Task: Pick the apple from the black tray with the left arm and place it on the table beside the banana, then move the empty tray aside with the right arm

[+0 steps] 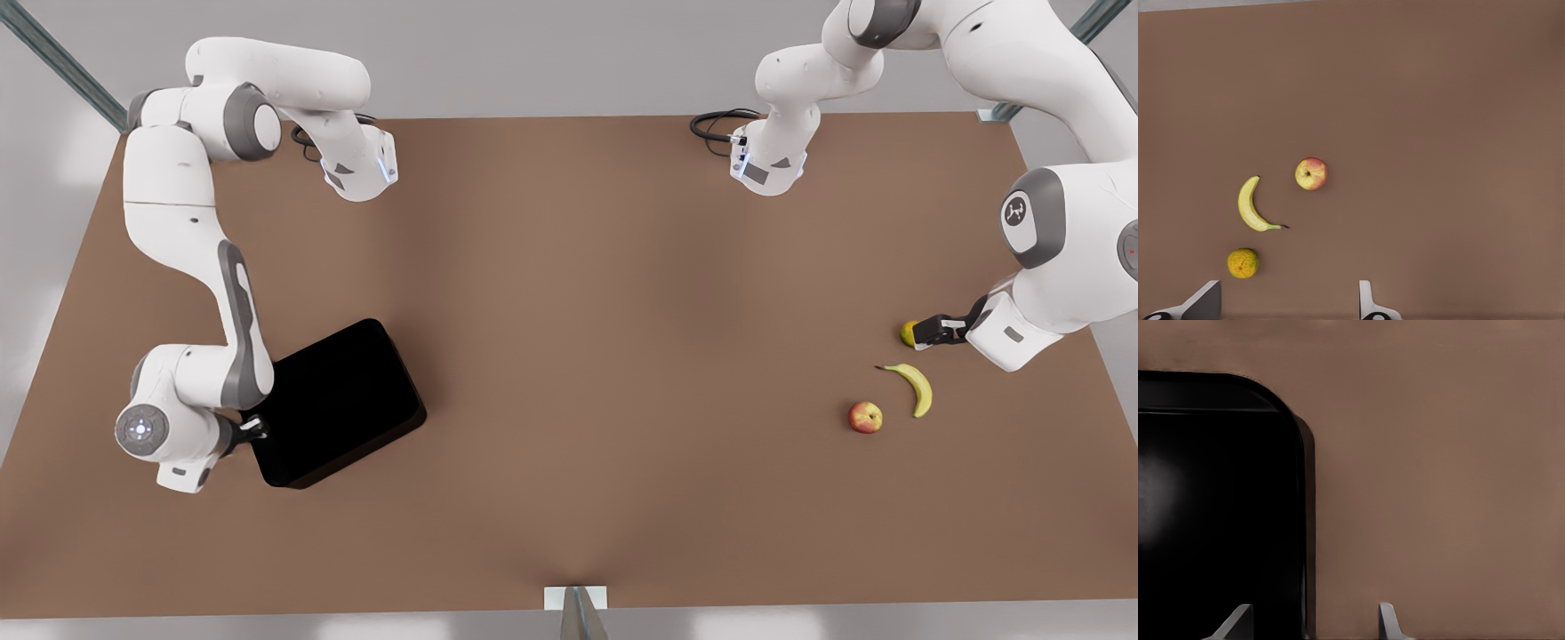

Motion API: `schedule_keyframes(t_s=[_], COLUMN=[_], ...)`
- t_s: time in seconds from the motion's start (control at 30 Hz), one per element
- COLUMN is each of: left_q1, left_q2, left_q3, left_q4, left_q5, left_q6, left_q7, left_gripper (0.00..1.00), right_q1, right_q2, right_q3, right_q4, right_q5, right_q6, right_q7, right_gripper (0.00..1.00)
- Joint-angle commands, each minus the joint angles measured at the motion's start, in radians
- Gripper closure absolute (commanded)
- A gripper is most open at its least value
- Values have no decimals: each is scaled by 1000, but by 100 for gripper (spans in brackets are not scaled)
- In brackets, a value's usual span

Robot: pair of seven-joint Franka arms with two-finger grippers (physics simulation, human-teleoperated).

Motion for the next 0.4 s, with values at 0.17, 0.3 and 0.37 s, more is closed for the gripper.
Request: schedule_keyframes(t_s=[0.17, 0.3, 0.37], left_q1=[-1, -1, -1], left_q2=[0, 8, 10], left_q3=[0, 1, 0], left_q4=[2, 8, 8], left_q5=[-1, -1, -1], left_q6=[0, 1, 1], left_q7=[3, 0, -2], left_gripper=[0, 0, 0], right_q1=[6, 4, 4], right_q2=[-372, -512, -527], right_q3=[118, 124, 121], right_q4=[11, 14, 16], right_q5=[76, 91, 85], right_q6=[-473, -665, -659], right_q7=[79, 252, 344], right_gripper=[0, 0, 0])
